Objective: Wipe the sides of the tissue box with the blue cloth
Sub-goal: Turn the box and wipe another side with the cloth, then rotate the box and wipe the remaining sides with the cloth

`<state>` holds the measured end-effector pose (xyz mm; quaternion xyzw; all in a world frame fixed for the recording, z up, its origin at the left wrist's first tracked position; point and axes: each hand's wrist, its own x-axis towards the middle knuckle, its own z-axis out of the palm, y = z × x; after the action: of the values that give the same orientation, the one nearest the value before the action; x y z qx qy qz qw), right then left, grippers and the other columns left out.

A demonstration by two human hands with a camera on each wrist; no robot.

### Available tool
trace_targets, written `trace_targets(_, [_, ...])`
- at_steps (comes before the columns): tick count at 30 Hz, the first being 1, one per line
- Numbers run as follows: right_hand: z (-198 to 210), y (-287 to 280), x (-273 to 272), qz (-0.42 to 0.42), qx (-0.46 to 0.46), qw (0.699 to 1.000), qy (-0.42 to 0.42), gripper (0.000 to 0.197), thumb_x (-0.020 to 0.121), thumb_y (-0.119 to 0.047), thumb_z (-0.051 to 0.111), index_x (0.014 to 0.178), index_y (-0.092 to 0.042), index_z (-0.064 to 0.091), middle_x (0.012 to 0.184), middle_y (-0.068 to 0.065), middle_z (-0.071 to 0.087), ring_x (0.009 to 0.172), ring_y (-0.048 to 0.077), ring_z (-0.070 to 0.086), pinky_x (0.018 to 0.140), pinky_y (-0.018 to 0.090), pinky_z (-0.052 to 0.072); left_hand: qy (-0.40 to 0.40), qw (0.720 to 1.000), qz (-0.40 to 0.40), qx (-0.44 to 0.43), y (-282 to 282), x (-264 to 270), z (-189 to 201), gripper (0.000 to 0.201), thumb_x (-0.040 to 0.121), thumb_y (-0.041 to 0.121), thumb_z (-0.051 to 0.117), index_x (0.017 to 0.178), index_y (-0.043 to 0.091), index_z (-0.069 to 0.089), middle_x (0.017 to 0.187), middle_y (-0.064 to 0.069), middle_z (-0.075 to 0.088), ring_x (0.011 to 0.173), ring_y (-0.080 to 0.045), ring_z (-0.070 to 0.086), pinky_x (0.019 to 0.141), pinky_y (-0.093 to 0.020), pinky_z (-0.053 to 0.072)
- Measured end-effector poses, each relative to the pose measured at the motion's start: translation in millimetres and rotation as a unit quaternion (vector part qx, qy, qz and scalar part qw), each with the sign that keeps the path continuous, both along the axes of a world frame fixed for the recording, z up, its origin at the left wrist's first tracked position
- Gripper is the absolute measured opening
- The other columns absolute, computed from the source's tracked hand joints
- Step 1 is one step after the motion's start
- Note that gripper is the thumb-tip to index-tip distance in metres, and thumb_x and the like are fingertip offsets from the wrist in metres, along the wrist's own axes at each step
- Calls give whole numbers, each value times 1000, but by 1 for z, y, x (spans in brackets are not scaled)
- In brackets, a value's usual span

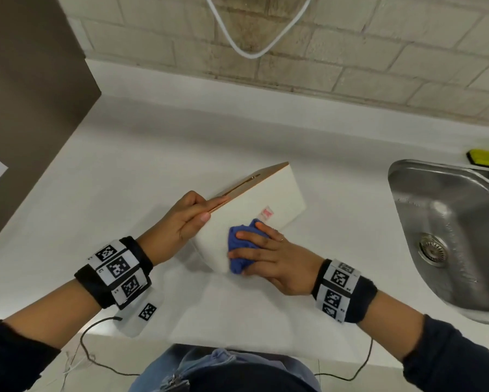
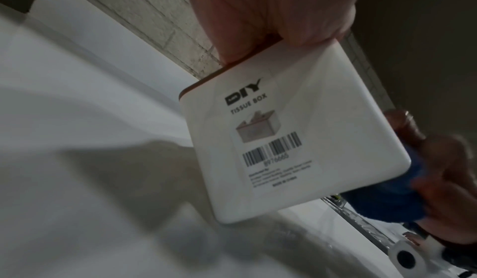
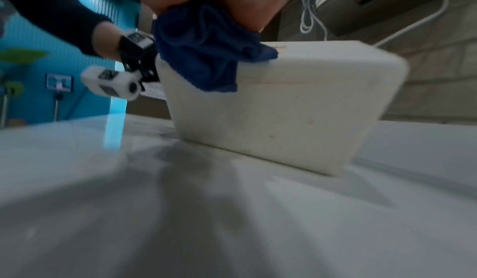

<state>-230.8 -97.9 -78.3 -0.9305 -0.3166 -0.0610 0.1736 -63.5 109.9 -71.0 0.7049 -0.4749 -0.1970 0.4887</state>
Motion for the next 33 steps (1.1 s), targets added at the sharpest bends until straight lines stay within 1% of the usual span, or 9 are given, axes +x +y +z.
trace_targets(8, [-4, -64, -10, -170, -37, 985, 17, 32, 83, -3, 36, 107, -19, 50, 141, -1, 32, 136, 31, 21, 117, 42, 4, -18, 1000, 10, 7, 0, -6, 1, 48, 87, 67, 28, 131, 51, 38, 95, -3, 41, 93, -11, 45, 92, -8, 29])
trace_targets(10, [-2, -73, -12, -265, 6, 964, 16, 33, 83, -2, 32, 103, -18, 51, 145, 1, 33, 135, 30, 23, 114, 43, 16, -19, 1000, 13, 12, 1, -7, 2, 49, 86, 68, 28, 131, 51, 37, 94, 1, 39, 93, -9, 44, 92, -7, 28])
trace_targets(12, [11, -77, -15, -377, 141, 914, 51, 30, 87, 1, 34, 101, -14, 56, 140, 1, 42, 130, 24, 38, 87, 39, 44, -28, 999, 6, 28, 0, -10, 3, 50, 86, 67, 29, 132, 51, 35, 96, 2, 39, 95, -8, 43, 92, -6, 27])
trace_targets(14, [23, -76, -22, -463, 313, 825, 80, 24, 93, -3, 35, 104, -10, 54, 115, 9, 56, 92, 9, 64, 49, 26, 48, -52, 997, -13, 55, -1, -13, 5, 51, 84, 67, 33, 133, 52, 33, 101, 3, 39, 100, -9, 41, 92, -5, 26])
trace_targets(15, [28, -73, -27, -500, 390, 770, 73, 22, 96, -4, 33, 104, -9, 53, 100, 12, 59, 71, 6, 65, 42, 21, 46, -69, 995, -27, 69, -3, -14, 8, 53, 82, 70, 33, 133, 53, 32, 104, 4, 38, 102, -8, 39, 92, -4, 25])
trace_targets(17, [28, -67, -39, -550, 449, 703, 28, 22, 98, -4, 32, 101, -11, 53, 90, 5, 60, 70, 0, 61, 55, 4, 45, -122, 986, -63, 96, -6, -13, 13, 58, 79, 74, 31, 134, 54, 30, 107, 7, 37, 105, -4, 35, 92, -3, 24])
trace_targets(20, [18, -58, -53, -551, 475, 686, -8, 20, 98, -6, 35, 100, -10, 54, 94, -7, 59, 80, -13, 58, 71, 0, 43, -236, 956, -119, 131, -9, 0, 18, 54, 83, 71, 27, 134, 53, 29, 111, 1, 39, 102, -9, 35, 93, -15, 31])
trace_targets(25, [14, -38, -63, -549, 481, 683, 7, 21, 98, -10, 36, 106, -8, 55, 86, -7, 60, 70, -11, 60, 59, 3, 47, -330, 910, -157, 196, 0, 25, 24, 36, 96, 41, 38, 132, 45, 42, 127, -12, 45, 108, -24, 49, 91, -34, 47])
trace_targets(33, [25, -24, -70, -540, 470, 698, 9, 18, 98, -19, 40, 102, -21, 57, 93, -6, 63, 75, -5, 61, 64, 18, 50, -320, 933, -23, 160, -44, -29, 23, 47, 80, 41, 52, 121, 19, 51, 124, -9, 49, 116, -26, 46, 95, -44, 46])
